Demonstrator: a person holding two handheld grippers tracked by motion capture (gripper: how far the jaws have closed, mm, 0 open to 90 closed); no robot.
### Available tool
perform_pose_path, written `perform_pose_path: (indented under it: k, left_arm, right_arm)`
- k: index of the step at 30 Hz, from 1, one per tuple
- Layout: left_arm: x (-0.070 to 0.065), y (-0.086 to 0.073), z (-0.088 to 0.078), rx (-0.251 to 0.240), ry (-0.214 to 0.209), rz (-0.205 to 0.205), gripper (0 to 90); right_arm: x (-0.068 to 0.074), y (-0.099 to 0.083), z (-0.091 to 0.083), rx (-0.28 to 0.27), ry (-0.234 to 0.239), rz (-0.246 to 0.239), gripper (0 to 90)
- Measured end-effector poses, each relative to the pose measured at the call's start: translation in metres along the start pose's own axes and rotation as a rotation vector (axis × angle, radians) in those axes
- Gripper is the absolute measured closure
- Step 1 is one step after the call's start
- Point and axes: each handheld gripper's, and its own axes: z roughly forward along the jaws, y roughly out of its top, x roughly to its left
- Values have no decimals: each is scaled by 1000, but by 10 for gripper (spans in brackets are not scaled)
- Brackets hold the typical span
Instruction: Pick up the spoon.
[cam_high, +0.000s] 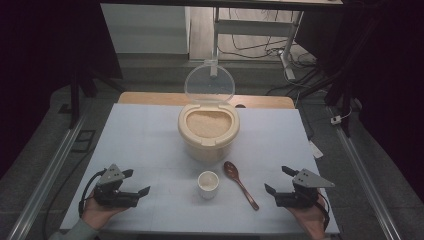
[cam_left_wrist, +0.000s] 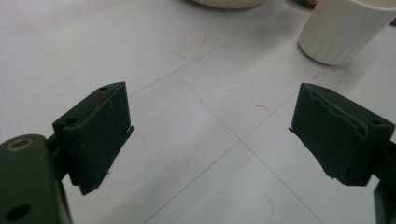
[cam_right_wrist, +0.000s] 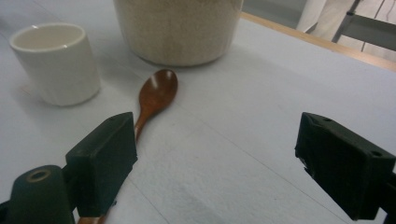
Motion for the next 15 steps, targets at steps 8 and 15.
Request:
perform_pose_path:
  k: [8,15]
  left_arm:
    - [3,2,5,3,10,20,120]
    - [0,0,4,10,-2,12,120]
  right_arm:
    - [-5,0,1,22,-8,44,165]
    - [1,2,4,53,-4,32,197]
